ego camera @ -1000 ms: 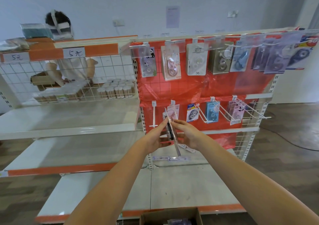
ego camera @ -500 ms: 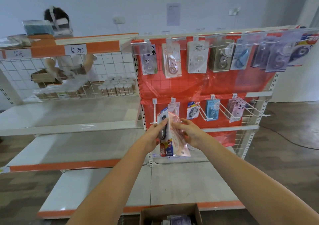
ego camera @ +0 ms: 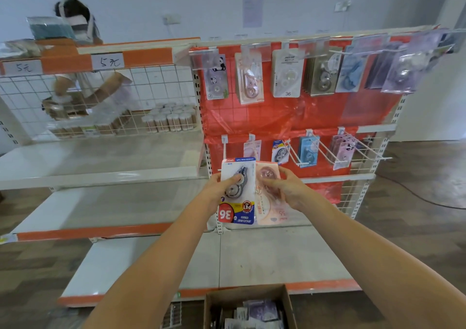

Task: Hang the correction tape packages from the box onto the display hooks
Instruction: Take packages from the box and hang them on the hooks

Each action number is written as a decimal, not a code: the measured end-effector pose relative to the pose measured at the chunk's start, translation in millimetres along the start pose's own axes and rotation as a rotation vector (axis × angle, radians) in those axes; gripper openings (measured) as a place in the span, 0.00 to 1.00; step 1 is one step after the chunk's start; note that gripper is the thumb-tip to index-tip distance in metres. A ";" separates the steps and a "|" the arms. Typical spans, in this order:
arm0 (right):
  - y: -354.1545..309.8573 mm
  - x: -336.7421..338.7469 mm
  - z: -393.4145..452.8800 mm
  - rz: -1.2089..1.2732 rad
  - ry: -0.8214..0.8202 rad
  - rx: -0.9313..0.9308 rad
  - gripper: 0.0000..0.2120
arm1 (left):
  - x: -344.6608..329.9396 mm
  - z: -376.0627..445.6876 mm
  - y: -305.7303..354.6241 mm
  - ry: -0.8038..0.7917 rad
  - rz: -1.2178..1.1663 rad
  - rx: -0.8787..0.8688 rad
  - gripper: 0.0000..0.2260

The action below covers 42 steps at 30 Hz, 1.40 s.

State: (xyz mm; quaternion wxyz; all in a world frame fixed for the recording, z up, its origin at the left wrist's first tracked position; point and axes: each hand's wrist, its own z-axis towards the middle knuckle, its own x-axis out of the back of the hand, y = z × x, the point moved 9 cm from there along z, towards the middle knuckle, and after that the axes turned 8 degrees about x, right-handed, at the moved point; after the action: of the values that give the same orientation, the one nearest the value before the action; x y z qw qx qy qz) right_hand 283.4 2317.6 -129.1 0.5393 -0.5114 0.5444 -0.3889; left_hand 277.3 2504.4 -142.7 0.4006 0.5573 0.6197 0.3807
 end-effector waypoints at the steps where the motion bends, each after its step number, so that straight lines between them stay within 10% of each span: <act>1: 1.0 3.3 -0.4 -0.006 0.004 -0.004 0.26 | 0.4 -1.9 0.1 0.002 -0.001 -0.001 0.21; 28: -25.9 -21.0 5.5 0.307 0.084 0.102 0.15 | -28.8 -23.9 0.1 -0.151 0.030 -0.050 0.18; 33: -30.4 -6.8 10.9 -0.010 0.126 0.078 0.24 | -29.6 -25.9 0.4 -0.139 0.000 -0.039 0.19; 42: -122.7 -33.0 -5.3 -0.861 -0.314 0.407 0.38 | -31.2 -34.5 5.3 -0.241 0.168 -0.055 0.17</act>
State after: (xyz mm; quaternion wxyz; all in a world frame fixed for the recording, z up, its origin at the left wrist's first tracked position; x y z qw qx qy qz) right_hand 291.6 2327.7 -2.6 0.4941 -0.6263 0.1095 -0.5930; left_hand 249.4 2472.9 -122.1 0.4542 0.6375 0.5076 0.3601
